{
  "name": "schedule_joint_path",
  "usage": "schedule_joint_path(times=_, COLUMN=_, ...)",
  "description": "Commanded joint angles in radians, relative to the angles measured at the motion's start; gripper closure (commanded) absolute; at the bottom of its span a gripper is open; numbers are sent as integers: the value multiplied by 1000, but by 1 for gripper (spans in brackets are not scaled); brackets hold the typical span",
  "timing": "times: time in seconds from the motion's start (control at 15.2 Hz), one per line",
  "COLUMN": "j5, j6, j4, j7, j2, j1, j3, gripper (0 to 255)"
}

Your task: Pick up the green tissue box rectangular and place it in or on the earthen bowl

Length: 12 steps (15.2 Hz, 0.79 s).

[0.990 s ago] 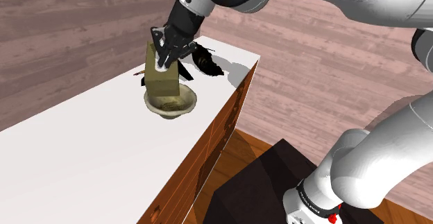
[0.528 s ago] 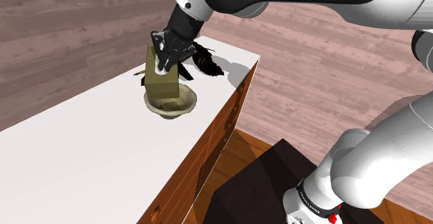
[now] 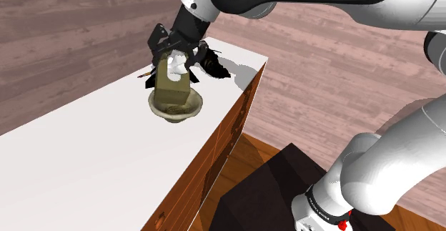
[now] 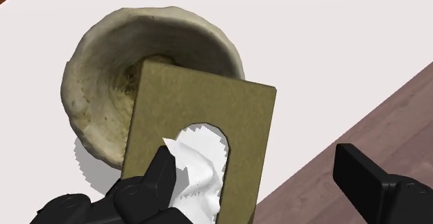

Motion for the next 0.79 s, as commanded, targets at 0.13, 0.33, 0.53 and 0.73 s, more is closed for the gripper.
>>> schedule_joint_path(times=0.13, j5=3, j6=-94, j4=53, j7=-3, j2=-38, j1=-8, j3=-18, gripper=0)
schedule_joint_path(times=0.33, j5=3, j6=-119, j4=69, j7=-3, j2=-46, j1=-10, j3=-23, gripper=0)
schedule_joint_path(times=0.53, j5=3, j6=-119, j4=69, j7=-3, j2=-46, j1=-10, j3=-23, gripper=0)
schedule_joint_path(times=0.73, j5=3, j6=-119, j4=69, j7=-3, j2=-46, j1=-10, j3=-23, gripper=0)
